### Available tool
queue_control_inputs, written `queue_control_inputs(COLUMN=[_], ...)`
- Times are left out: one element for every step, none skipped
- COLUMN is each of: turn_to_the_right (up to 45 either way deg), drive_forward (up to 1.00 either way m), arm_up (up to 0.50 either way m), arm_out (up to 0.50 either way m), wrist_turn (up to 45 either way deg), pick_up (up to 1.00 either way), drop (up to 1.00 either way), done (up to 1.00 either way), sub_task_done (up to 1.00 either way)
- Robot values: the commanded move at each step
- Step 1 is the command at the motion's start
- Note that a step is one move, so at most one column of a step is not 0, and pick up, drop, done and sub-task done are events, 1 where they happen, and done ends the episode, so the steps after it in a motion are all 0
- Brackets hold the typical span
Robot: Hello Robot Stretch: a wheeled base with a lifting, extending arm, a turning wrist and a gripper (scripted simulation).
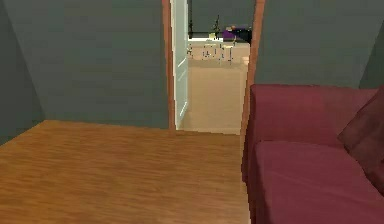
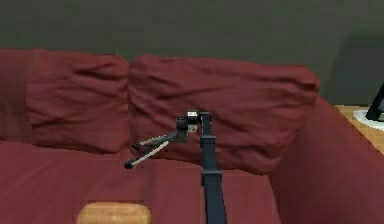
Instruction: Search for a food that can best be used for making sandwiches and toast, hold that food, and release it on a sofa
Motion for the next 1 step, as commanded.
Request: queue_control_inputs(turn_to_the_right=[0.0], drive_forward=[0.00], arm_up=[0.10], arm_out=[0.00], wrist_turn=[0.0], pick_up=[0.00], drop=[0.00], done=[0.00], sub_task_done=[0.00])
